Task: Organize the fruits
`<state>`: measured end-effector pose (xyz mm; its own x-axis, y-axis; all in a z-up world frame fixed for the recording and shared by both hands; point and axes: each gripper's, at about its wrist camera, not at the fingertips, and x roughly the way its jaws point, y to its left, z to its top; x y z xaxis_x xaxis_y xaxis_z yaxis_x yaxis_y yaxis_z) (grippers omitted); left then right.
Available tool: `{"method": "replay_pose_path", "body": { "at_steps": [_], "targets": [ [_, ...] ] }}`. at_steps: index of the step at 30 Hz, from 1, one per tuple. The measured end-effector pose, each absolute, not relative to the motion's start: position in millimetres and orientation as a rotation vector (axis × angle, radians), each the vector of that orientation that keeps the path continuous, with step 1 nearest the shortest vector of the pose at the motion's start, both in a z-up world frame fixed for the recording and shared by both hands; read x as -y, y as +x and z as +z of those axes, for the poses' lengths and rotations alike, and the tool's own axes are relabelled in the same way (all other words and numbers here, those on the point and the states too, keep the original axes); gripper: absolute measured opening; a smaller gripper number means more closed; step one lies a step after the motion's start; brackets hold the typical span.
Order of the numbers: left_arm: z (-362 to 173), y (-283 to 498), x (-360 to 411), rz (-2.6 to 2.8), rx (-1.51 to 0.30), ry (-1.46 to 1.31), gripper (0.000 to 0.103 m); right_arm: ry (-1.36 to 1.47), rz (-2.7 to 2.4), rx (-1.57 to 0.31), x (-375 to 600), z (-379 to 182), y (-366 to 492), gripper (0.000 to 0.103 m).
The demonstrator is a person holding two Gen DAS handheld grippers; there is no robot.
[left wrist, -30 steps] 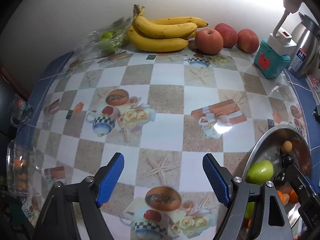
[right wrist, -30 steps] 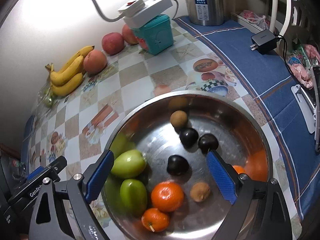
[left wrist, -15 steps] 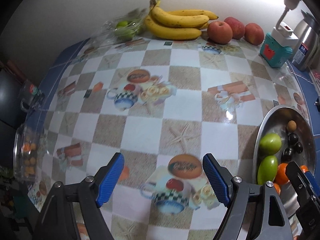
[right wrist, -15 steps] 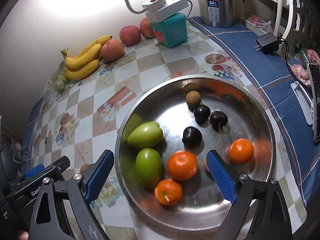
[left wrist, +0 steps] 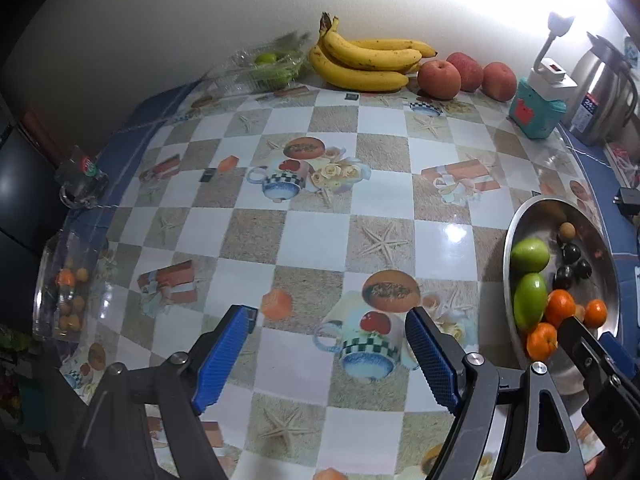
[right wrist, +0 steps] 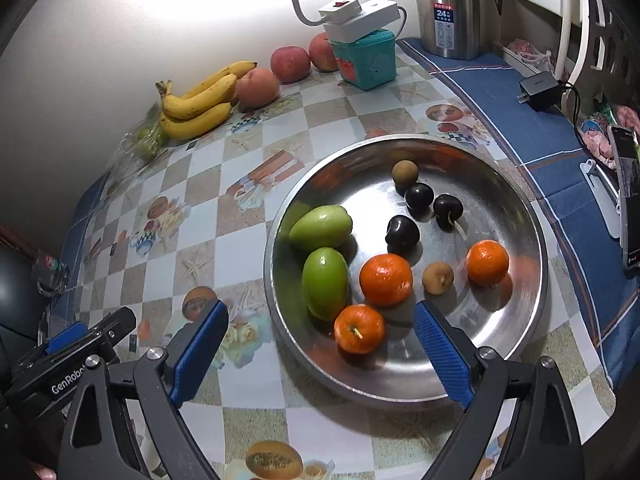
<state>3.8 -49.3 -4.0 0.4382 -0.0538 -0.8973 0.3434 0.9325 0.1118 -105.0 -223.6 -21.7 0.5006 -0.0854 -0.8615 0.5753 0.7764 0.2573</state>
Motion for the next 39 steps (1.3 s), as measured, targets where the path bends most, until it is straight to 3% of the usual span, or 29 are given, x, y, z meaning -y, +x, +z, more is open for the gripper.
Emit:
{"method": "replay_pose_path", "body": {
  "at_steps": [39],
  "targets": [
    [-1.7,-7.2,26.1,-0.24,-1.056,0.277,0.084,0.478,-0.426,-0.977,205.9,-13.2,-106.8,0.094]
  ]
}}
